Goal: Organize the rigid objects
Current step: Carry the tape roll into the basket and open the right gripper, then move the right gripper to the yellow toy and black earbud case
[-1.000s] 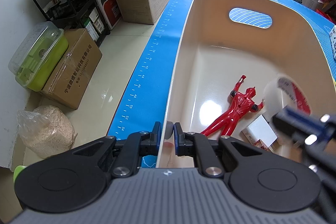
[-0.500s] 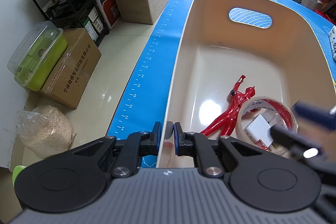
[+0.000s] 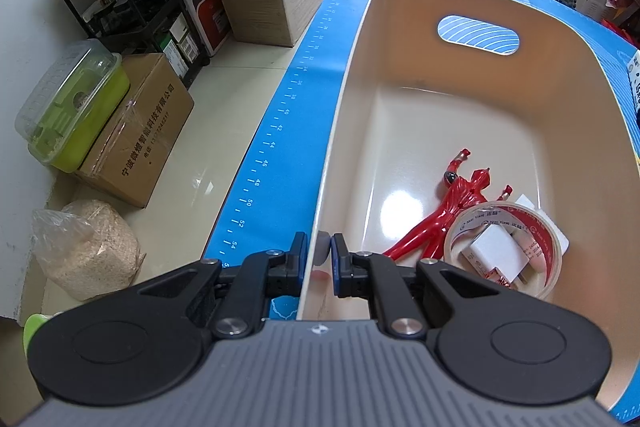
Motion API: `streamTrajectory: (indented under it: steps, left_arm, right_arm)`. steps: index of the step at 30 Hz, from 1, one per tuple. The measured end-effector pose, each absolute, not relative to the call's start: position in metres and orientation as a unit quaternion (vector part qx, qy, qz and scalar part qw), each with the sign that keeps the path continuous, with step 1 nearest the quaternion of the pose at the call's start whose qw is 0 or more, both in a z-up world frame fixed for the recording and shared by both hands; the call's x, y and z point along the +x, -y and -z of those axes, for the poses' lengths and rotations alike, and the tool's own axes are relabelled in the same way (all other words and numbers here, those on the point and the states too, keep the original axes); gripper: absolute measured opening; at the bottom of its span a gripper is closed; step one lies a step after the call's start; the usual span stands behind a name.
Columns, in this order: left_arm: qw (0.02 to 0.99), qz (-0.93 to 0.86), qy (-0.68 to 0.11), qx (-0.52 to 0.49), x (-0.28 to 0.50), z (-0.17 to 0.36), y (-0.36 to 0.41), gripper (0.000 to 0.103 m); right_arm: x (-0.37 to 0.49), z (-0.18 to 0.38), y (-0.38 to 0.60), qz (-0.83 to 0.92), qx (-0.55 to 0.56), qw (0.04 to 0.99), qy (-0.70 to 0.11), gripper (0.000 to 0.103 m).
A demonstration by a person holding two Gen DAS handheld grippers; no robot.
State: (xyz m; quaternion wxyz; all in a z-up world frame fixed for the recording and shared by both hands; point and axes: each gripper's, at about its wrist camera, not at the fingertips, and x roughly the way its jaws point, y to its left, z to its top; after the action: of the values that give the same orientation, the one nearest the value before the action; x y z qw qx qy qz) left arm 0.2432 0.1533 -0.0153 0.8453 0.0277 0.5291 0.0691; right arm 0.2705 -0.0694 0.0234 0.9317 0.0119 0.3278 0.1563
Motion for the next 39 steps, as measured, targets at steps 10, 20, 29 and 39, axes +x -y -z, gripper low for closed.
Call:
streamTrajectory:
  steps: [10,20,29,39]
  left_arm:
    - [0.846,-0.070,-0.527,0.034,0.242,0.014,-0.153,0.014]
    - [0.846,-0.070,-0.527,0.039,0.242,0.015,-0.150,0.014]
    - [0.846,-0.070,-0.526,0.043,0.242,0.014,-0.149,0.014]
    - [0.847,-0.069,-0.526,0.046,0.241,0.013,-0.148,0.015]
  right_arm:
    - [0.307,0.019,0.110,-0.071,0.020,0.931,-0.358,0.069]
    - [0.328,0.064,0.131,-0.028,-0.001,0.917,-0.397,0.069]
    - [0.346,0.084,0.129,-0.026,-0.031,0.913,-0.405,0.069]
    - [0.354,0.103,0.127,-0.016,-0.047,0.912,-0.406,0.059]
